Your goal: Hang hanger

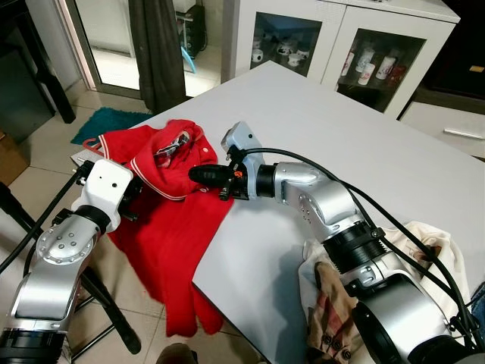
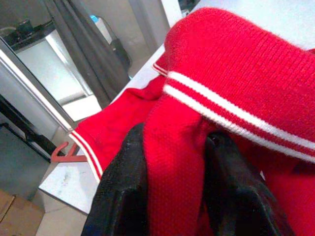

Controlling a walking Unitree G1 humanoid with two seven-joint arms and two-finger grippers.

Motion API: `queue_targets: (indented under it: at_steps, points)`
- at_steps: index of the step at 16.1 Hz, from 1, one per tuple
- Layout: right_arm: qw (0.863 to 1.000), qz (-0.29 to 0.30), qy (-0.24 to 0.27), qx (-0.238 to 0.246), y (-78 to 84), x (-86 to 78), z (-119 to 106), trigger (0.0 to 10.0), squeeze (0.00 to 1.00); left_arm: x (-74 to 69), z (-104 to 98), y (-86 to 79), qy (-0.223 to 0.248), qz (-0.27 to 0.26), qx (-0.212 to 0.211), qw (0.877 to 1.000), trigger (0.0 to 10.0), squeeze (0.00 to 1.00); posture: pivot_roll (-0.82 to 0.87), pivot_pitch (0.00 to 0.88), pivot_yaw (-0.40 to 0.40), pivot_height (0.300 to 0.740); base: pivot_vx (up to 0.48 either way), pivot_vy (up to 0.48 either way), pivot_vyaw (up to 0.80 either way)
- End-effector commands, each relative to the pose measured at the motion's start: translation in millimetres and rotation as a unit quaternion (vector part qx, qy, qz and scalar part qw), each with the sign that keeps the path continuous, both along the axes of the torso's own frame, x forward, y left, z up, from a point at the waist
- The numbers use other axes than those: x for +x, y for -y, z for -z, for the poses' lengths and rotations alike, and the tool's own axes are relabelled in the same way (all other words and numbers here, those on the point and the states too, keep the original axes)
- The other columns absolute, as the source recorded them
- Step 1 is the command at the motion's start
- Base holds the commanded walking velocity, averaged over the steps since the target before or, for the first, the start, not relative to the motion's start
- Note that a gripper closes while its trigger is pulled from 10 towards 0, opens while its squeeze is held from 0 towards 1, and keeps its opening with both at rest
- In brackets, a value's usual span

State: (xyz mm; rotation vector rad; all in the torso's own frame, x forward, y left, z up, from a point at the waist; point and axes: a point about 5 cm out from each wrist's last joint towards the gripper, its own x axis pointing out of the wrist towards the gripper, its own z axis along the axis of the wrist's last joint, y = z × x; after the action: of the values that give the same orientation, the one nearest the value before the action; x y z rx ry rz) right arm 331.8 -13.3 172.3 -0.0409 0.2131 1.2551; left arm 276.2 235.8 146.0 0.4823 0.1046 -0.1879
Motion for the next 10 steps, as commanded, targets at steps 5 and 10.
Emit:
queue_targets:
  at_steps: [5,10]
  points:
    - [1.0,0.008,0.009,0.003,3.0,3.6,-5,10.0,0.0,0.9,-1,1.9,0.002,0.004,0.005,1.0,10.0,0.0,0.15,0.025,-0.052,0.74,0.0,0.0,0.0]
    - [0.991,0.134,-0.005,0.016,-13.6,9.9,30,10.0,0.0,3.3,6,46.5,0.002,0.087,-0.014,0.996,10.0,0.0,0.16,0.014,-0.056,0.74,0.0,0.0,0.0]
